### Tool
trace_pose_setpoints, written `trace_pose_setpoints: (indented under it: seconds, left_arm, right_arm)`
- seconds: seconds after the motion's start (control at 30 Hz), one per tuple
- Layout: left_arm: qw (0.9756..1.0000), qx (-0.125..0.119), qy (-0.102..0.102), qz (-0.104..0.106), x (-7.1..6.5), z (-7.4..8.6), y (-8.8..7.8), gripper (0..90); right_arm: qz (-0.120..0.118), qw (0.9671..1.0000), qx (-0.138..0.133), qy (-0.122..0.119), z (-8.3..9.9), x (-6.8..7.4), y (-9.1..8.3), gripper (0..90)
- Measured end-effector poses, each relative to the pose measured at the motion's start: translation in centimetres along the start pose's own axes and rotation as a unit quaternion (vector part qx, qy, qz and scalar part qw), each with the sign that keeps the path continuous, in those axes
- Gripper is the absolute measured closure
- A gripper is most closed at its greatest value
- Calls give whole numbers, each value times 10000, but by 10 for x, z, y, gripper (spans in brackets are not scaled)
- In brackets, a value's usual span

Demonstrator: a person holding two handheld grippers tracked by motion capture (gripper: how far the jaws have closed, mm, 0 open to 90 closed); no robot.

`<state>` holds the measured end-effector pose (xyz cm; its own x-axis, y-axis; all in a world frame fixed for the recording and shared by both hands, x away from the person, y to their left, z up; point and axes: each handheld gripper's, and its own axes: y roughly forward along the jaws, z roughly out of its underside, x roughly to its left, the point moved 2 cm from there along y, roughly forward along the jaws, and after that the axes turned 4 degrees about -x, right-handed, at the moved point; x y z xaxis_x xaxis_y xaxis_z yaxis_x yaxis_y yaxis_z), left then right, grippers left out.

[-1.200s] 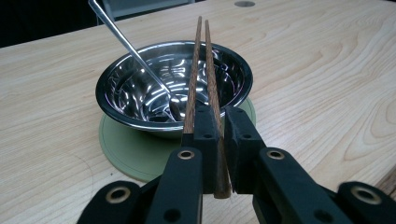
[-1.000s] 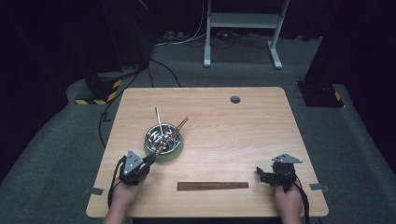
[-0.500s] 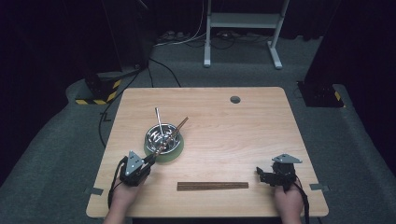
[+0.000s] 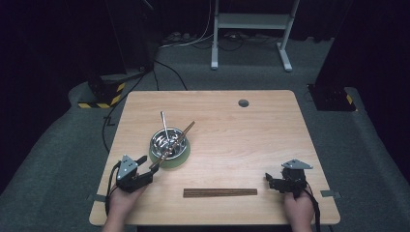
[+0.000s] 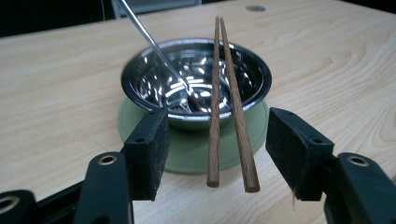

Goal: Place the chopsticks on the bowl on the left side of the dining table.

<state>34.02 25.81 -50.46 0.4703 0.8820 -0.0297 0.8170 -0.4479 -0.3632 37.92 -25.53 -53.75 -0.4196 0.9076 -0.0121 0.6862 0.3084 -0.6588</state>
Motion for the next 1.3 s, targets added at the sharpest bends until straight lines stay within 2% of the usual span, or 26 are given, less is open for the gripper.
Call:
trace_pose_setpoints:
  seconds: [0.1, 0.13, 0.17, 0.27, 0.3, 0.37, 0.5, 0.63, 0.73, 0.87, 1.13, 1.17, 1.3]
  left_arm:
    - [9999, 47, 102, -52, -6, 3, 6, 402]
    - [9994, 148, 318, -55, -5, 3, 6, 403]
    - [9994, 171, 289, -55, -7, 4, 8, 408]
    - [9989, 233, 400, -65, -8, 5, 10, 438]
    - [9991, 229, 355, -65, -9, 5, 11, 456]
    - [9987, 247, 453, -55, -9, 6, 11, 487]
    - [9988, 228, 416, -93, -9, 8, 12, 551]
    - [9983, 203, 538, -69, -9, 8, 11, 634]
    - [9983, 204, 554, -21, -10, 8, 10, 704]
    - [9985, 200, 500, -7, -11, 8, 10, 754]
    - [9982, 150, 559, 169, -13, 7, 9, 762]
    - [9984, 137, 508, 214, -14, 7, 8, 762]
    - [9977, 162, 548, 353, -15, 6, 8, 762]
  right_arm:
    - [1, 10000, 0, -3, 0, 0, 0, 134]
    - [-1, 10000, -1, -3, 0, 0, 0, 134]
    - [-2, 10000, -1, -9, 0, 0, 0, 134]
    - [0, 10000, -4, -24, 0, 0, 0, 134]
    - [-1, 10000, -4, -17, 0, 0, 0, 134]
    - [-3, 10000, -2, -17, 0, 0, 0, 134]
    - [-2, 10000, -2, -17, 0, 0, 0, 134]
    - [-2, 10000, -2, -15, 0, 0, 0, 134]
    - [-3, 10000, -2, -16, 0, 0, 0, 134]
    - [-2, 10000, -2, -16, 0, 0, 0, 134]
    - [-1, 10000, -3, -16, 0, 0, 0, 134]
    - [-2, 10000, -2, -16, 0, 0, 0, 134]
    - [-2, 10000, -3, -17, 0, 0, 0, 134]
